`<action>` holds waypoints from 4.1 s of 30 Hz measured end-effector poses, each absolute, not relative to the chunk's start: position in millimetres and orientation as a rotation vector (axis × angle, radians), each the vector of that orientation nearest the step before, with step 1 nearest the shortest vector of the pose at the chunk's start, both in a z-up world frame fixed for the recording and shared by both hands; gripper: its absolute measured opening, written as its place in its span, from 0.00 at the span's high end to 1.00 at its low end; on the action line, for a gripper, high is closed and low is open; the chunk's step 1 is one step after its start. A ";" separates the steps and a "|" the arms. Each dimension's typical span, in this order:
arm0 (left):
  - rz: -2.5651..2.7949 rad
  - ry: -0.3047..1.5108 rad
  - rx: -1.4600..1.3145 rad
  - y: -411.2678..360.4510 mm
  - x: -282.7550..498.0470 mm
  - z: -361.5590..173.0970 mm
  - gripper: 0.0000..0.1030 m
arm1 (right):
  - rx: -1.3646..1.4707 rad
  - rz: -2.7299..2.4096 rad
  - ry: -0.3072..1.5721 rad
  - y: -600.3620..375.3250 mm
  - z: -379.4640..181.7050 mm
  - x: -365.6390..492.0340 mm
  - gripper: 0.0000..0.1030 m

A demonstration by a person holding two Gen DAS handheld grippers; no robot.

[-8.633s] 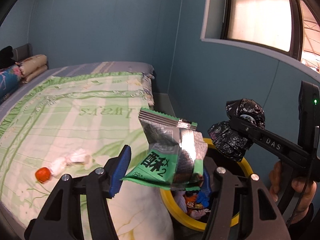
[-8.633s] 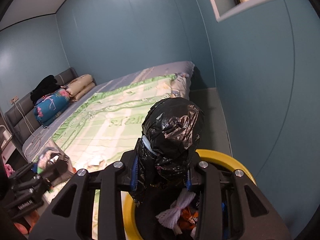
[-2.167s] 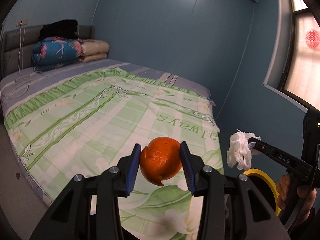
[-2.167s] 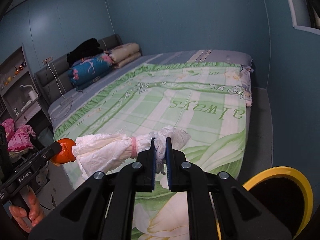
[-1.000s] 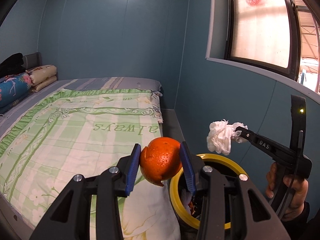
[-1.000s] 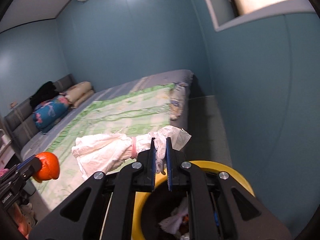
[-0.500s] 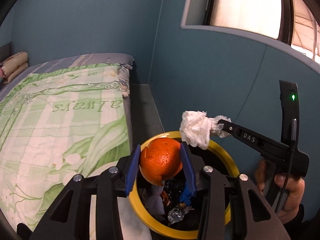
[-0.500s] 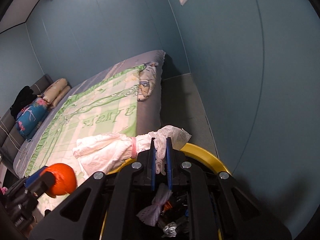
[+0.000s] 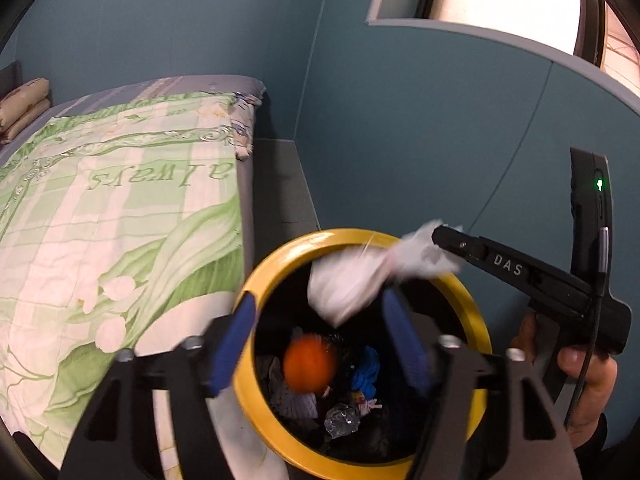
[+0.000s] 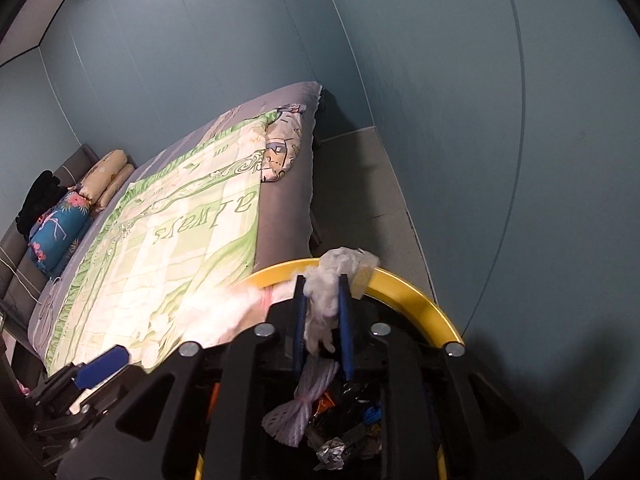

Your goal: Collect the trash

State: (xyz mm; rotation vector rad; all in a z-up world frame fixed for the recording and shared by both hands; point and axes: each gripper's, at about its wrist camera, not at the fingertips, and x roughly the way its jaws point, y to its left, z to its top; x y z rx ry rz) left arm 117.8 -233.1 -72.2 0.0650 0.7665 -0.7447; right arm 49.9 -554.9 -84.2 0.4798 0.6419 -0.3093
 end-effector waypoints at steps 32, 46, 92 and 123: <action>-0.223 0.494 -0.119 15.5 96.7 -7.1 0.13 | 0.161 -0.014 0.501 -369.9 -11.5 91.1 0.35; -0.081 0.273 -0.064 48.7 18.5 24.3 0.08 | 0.117 0.005 0.291 -297.8 26.0 44.3 0.08; -0.056 0.265 -0.111 29.2 -22.6 4.5 0.08 | 0.130 -0.075 0.319 -306.7 -4.8 14.6 0.08; -0.080 0.284 -0.106 32.1 -18.5 0.2 0.08 | 0.147 -0.085 0.360 -306.1 -9.2 19.3 0.08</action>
